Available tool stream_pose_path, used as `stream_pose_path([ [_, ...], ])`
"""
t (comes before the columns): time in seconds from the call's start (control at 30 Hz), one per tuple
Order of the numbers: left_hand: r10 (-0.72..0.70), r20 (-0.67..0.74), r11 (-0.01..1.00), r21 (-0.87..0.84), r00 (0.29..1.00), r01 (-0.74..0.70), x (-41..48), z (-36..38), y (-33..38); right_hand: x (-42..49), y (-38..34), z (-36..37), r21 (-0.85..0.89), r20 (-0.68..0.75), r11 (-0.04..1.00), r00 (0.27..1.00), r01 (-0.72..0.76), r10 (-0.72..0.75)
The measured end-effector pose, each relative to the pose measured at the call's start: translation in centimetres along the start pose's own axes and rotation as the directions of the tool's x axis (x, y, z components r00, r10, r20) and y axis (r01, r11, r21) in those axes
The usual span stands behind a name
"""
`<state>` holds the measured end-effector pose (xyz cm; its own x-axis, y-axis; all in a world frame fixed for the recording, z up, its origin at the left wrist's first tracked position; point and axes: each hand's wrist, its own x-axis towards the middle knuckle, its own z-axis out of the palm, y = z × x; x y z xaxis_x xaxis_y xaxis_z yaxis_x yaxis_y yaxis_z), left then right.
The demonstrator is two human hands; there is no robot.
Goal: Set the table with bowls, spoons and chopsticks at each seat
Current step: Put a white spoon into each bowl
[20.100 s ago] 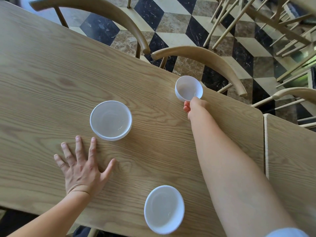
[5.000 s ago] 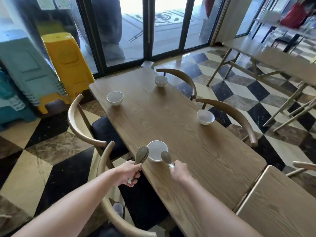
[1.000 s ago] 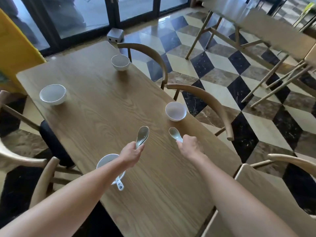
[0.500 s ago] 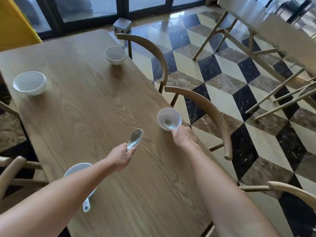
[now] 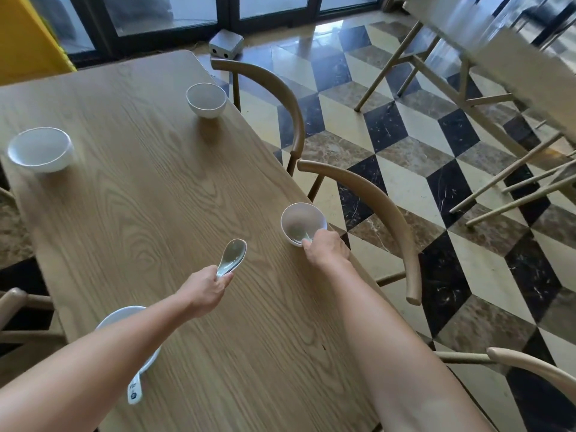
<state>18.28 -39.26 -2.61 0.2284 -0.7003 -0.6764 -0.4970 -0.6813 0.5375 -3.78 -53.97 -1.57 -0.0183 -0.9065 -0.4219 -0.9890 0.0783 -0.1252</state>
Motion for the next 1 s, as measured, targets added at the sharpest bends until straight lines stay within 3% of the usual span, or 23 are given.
stream_pose_path([
  [0.27, 0.006, 0.014, 1.000, -0.002, 1.000, -0.006, -0.3, 0.2, 0.4, -0.2, 0.3, 0.3, 0.017, -0.032, 0.999, 0.999, -0.027, 0.028],
  [0.47, 0.015, 0.027, 1.000, 0.012, 1.000, -0.015, -0.9, 0.1, 0.1, 0.4, 0.4, 0.4, 0.164, 0.021, 0.980, 0.994, -0.112, 0.110],
  [0.7, -0.011, 0.025, 0.999, -0.045, 1.000, 0.012, -0.9, -0.8, -0.3, 1.1, 1.3, 0.3, 0.512, 0.143, 0.819, 0.966, -0.258, 0.215],
  [0.87, -0.032, 0.033, 0.999, -0.039, 0.999, 0.034, -1.1, -0.8, -1.1, 1.3, 1.7, 0.4, 0.518, 0.161, 0.815, 0.966, -0.259, 0.204],
  [1.0, -0.043, 0.064, 0.995, -0.091, 0.997, 0.048, -1.3, -0.7, -1.8, 1.2, 1.6, 0.7, 0.587, 0.209, 0.747, 0.950, -0.313, 0.234],
])
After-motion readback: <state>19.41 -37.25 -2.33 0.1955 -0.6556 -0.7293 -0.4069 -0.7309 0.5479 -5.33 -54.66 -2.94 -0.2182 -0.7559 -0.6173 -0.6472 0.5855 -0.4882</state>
